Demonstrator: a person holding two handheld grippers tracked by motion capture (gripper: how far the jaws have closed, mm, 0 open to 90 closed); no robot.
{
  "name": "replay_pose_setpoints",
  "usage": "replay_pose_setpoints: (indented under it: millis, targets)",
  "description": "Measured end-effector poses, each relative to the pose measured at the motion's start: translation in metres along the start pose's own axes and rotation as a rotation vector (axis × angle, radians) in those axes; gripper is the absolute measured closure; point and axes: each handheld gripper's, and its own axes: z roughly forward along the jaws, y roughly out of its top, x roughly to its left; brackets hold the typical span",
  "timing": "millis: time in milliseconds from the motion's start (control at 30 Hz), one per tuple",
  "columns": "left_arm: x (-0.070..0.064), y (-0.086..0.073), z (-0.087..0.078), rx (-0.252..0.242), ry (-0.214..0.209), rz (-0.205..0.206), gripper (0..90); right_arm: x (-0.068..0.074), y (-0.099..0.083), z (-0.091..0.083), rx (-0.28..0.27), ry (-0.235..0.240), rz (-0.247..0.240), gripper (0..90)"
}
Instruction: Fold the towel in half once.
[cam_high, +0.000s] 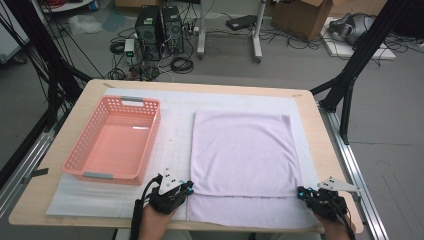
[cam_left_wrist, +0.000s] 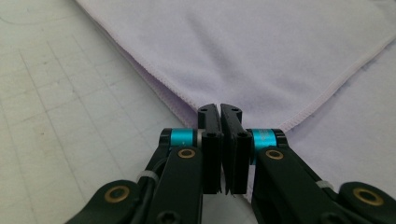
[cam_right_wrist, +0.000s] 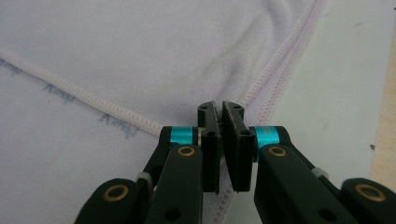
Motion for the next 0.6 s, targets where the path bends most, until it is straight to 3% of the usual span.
replay_pose_setpoints:
  millis: [167, 400, 600]
  targets:
    - [0.0, 0.003, -0.004, -0.03, -0.025, -0.019, 87.1, -0.001, 0.001, -0.004, -0.014, 0.005, 0.007, 85.7]
    - [0.001, 0.005, -0.009, -0.047, -0.058, -0.081, 87.9, -0.004, -0.001, -0.005, -0.017, 0.02, 0.017, 86.1]
    - [-0.001, 0.004, -0.018, -0.068, -0.08, -0.096, 87.9, -0.006, -0.001, -0.014, -0.053, 0.038, 0.045, 86.3]
